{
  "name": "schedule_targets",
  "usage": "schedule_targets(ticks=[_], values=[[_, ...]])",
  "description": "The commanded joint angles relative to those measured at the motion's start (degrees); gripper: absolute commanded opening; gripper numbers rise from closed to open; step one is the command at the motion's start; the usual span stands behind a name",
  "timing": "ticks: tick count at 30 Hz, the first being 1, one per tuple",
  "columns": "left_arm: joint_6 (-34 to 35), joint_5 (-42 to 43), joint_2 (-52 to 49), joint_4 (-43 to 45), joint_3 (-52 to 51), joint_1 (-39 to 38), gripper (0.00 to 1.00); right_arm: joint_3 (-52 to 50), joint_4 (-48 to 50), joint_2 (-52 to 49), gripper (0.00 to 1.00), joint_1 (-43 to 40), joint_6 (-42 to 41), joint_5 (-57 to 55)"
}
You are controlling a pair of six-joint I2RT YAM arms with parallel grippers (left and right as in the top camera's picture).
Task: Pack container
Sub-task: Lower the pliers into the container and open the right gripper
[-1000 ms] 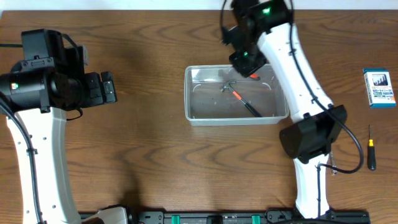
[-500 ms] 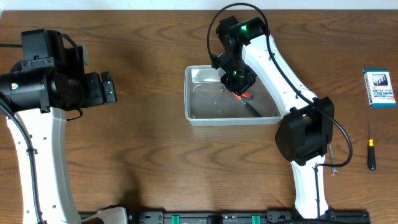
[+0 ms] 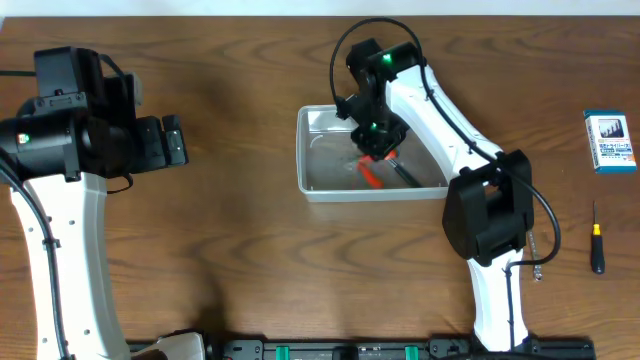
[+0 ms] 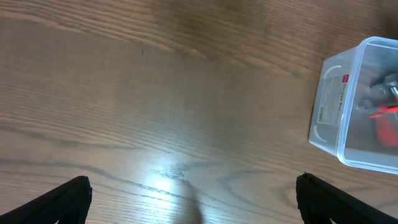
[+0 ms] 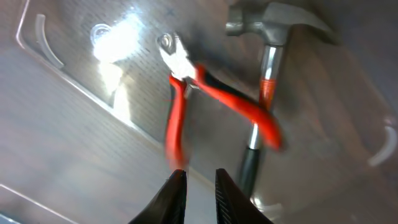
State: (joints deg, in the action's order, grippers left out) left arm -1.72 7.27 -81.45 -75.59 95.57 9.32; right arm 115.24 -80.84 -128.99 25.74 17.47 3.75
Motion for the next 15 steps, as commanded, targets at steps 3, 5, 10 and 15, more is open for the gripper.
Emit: schedule_targets(ticks=[3,5,10,15], values=[[0.0,-0.48,-0.17,-0.02,1.03,0.26,0.98,-1.38,0.5,1.46,0.2,0.28,0.76,3.91],[0.02,-0.5,-0.17,-0.02,1.03,0.26,0.98,-1.36,0.83,1.46,0.21,0.26,0.37,4.0],[0.02,-0.48,-0.17,-0.02,1.03,0.26,0.98,-0.04,2.43,1.49,0.25,0.0,-4.44,3.02],[0.04,-0.48,-0.17,-0.07,1.03,0.26,0.98,7.26,0.07,1.51,0.64,-1.64,-12.83,-4.13]])
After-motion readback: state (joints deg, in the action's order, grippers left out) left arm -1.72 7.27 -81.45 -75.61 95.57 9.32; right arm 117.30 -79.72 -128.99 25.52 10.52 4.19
